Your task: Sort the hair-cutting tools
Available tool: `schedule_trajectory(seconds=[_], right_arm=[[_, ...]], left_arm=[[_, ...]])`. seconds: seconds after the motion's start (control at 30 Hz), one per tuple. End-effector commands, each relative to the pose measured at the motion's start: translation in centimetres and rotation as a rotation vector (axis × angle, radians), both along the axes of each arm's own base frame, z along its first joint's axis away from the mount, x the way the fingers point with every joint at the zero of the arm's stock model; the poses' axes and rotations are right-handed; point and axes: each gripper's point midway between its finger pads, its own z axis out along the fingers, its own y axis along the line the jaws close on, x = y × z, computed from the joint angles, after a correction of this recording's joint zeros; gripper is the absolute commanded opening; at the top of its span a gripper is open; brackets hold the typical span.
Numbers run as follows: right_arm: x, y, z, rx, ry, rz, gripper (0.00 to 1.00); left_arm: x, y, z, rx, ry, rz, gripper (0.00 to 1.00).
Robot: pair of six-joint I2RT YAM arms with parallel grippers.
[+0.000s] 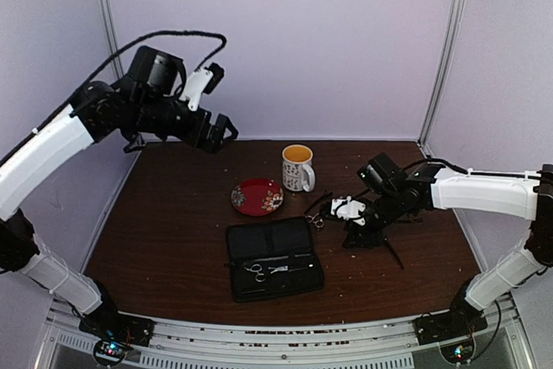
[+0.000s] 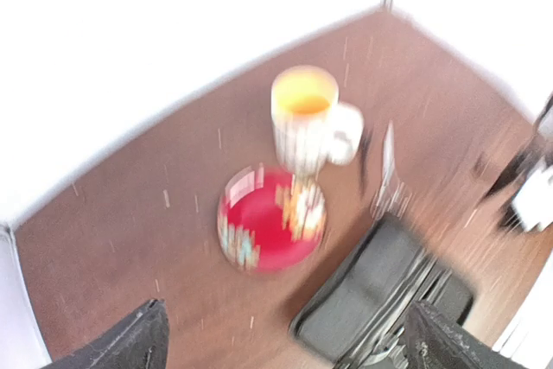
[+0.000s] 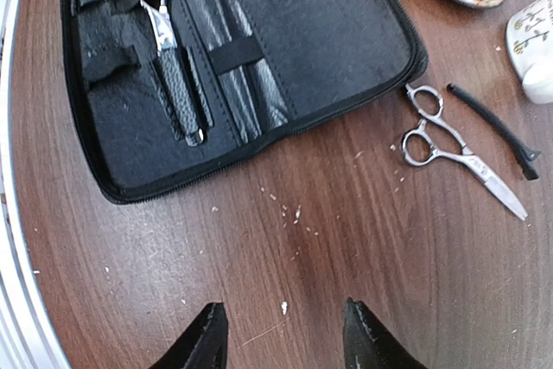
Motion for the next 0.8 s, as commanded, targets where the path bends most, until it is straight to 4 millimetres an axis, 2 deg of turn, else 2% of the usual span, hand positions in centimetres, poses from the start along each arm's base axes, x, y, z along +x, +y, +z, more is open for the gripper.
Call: schedule_trajectory(seconds=[0.0, 0.07, 0.13, 0.23, 0.33, 0.5, 0.63, 0.77], right_arm=[[0.1, 0.2, 1.1, 0.019, 0.018, -0.011, 0.46], [0.1, 0.1, 0.5, -0.012, 0.042, -0.013, 0.46], [0.4, 0.1, 0.3, -0.038, 0.057, -0.019, 0.46], [0.7, 0.2, 0.6, -0.047, 0.065, -0.026, 0.46], [1.1, 0.3, 1.1, -0.045, 0.05, -0.043, 0.46], [1.3, 0.6, 1.3, -0.03, 0.055, -0.059, 0.46], [1.3, 1.1, 1.6, -0.01, 0.075, -0.063, 0.46], [1.3, 1.1, 1.9, 0.001, 0.062, -0.061, 0.46]], left_arm=[[-0.3, 2.6, 10.7, -0.238, -0.153, 0.157, 0.98], [-0.2, 4.7, 14.5, -0.341, -0.216, 0.27, 0.98], [-0.7, 6.1, 17.2, -0.432, -0.248, 0.327, 0.98], [-1.4, 7.0, 20.1, -0.525, -0.281, 0.345, 0.98], [-1.8, 6.6, 21.2, -0.584, -0.284, 0.315, 0.98], [-2.2, 4.2, 22.1, -0.674, -0.229, 0.208, 0.98], [-1.8, 4.1, 23.1, -0.704, -0.242, 0.203, 0.98], [-1.9, 2.8, 23.1, -0.717, -0.226, 0.149, 0.98]])
